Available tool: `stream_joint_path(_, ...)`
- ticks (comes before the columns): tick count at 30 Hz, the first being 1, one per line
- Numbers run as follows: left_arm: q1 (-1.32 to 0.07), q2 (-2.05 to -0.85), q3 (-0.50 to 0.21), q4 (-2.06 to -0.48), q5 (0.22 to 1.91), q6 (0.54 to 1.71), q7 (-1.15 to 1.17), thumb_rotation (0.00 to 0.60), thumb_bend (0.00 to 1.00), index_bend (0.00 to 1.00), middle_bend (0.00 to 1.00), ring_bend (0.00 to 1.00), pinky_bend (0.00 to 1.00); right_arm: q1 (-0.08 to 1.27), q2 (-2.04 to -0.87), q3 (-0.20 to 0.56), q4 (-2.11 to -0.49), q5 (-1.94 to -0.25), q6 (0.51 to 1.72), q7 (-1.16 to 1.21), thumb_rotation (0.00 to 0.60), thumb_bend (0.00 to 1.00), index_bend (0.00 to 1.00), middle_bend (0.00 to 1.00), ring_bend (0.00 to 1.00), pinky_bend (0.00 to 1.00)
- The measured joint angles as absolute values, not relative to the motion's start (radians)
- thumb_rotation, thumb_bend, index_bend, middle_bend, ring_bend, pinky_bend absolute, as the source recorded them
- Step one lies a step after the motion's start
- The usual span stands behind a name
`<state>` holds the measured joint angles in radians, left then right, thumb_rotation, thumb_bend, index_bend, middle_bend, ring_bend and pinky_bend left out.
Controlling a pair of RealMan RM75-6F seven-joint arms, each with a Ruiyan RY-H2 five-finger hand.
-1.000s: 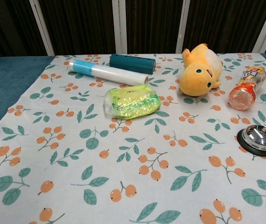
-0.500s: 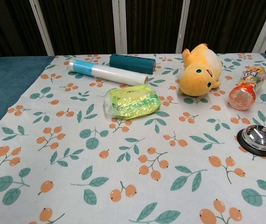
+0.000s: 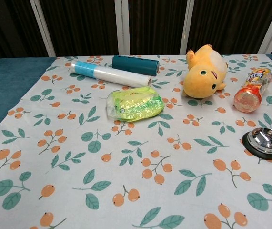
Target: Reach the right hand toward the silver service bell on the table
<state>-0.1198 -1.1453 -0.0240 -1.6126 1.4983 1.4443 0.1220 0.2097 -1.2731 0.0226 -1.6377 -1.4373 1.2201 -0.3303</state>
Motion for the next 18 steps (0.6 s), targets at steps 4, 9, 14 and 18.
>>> stream_joint_path(4, -0.121, -1.146, -0.024, -1.615, 1.497, 1.442, 0.127, 0.600, 0.00, 0.00, 0.00, 0.00, 0.00, 0.220, -1.296, 0.019, -1.627, -1.422, 1.202, -0.365, 0.600, 0.61, 0.00, 0.00, 0.00, 0.00)
stream_joint_path(9, -0.120, -1.147, -0.022, -1.615, 1.498, 1.443, 0.130, 0.600, 0.00, 0.00, 0.00, 0.00, 0.00, 0.230, -1.321, 0.018, -1.616, -1.409, 1.190, -0.395, 0.600, 0.61, 0.00, 0.00, 0.00, 0.00)
stream_joint_path(14, -0.120, -1.147, -0.023, -1.616, 1.497, 1.442, 0.129, 0.600, 0.00, 0.00, 0.00, 0.00, 0.00, 0.234, -1.336, 0.020, -1.604, -1.389, 1.184, -0.413, 0.600, 0.61, 0.00, 0.00, 0.00, 0.00)
stream_joint_path(18, -0.121, -1.147, -0.023, -1.616, 1.496, 1.440, 0.129, 0.600, 0.00, 0.00, 0.00, 0.00, 0.00, 0.237, -1.339, 0.019, -1.604, -1.386, 1.184, -0.415, 0.600, 0.61, 0.00, 0.00, 0.00, 0.00)
